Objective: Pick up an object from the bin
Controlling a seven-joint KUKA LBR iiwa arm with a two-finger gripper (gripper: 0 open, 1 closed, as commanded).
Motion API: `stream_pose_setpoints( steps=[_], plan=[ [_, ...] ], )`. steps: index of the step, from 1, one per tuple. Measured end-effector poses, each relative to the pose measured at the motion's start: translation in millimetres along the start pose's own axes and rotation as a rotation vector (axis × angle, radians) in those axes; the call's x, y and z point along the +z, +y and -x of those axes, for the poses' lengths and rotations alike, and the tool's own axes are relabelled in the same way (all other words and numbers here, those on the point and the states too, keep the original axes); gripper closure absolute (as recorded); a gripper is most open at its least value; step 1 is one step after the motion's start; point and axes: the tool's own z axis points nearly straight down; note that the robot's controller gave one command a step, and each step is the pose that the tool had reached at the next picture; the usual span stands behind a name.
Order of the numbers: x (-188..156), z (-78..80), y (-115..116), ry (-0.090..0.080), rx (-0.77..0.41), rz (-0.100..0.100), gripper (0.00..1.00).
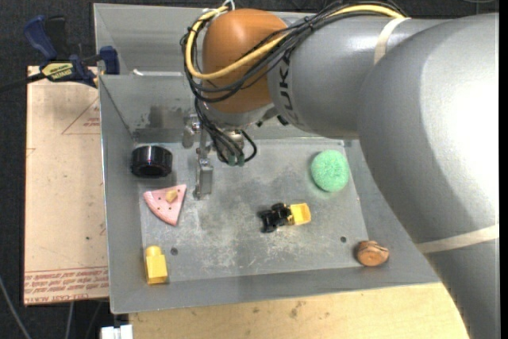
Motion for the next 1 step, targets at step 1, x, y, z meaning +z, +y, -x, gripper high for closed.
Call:
stream_pose_setpoints(
  steps=[1],
  plan=[
    [42.1,13.4,26.2,0.007,-0.18,0.0,0.0]
  ],
)
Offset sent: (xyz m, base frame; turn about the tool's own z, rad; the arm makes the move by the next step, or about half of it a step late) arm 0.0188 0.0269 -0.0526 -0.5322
